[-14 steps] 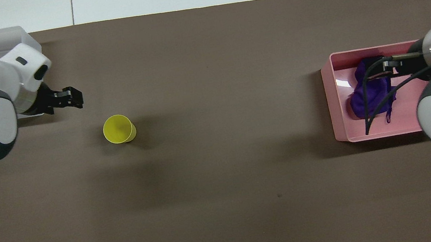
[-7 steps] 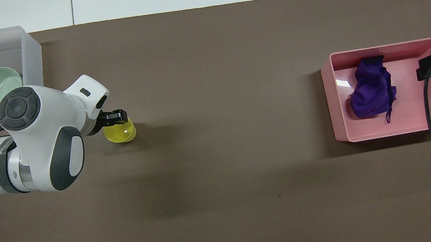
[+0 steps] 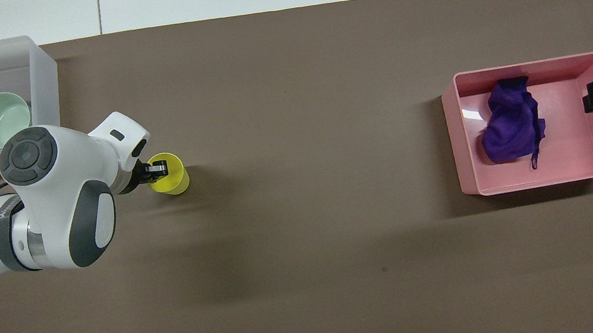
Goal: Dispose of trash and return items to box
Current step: 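Carry the yellow cup into the clear box onto the green bowl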
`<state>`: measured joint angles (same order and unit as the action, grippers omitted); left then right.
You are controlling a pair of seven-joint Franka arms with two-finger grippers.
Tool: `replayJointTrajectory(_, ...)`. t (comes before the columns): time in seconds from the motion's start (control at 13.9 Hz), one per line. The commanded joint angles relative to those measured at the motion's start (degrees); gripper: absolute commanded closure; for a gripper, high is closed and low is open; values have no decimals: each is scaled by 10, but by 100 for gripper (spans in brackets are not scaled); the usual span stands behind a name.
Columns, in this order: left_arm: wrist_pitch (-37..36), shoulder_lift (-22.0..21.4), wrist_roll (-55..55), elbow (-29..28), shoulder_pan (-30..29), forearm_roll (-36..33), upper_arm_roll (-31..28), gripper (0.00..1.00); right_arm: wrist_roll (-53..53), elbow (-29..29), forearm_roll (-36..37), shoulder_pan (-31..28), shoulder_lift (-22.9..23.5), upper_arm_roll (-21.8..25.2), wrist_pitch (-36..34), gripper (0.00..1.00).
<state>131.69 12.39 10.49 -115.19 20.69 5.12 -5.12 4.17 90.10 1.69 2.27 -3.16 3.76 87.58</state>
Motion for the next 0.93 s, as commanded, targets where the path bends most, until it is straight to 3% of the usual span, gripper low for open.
replayJointTrajectory(0.0,2,-32,5,-6,0,-13,-9,100,-11,-13,-10,-7,4,-5,-26,0)
replayJointTrajectory(0.29,1,-18,1,76,-72,-14,-16,100,-7,28,-2,0,-16,-2,-19,0)
replayJointTrajectory(0.57,2,22,-19,159,-172,-14,-14,100,-6,33,-6,-2,-20,-3,-18,0)
replayJointTrajectory(0.86,7,89,-22,224,-229,-13,-14,100,-9,31,-10,-5,-20,-3,-19,0)
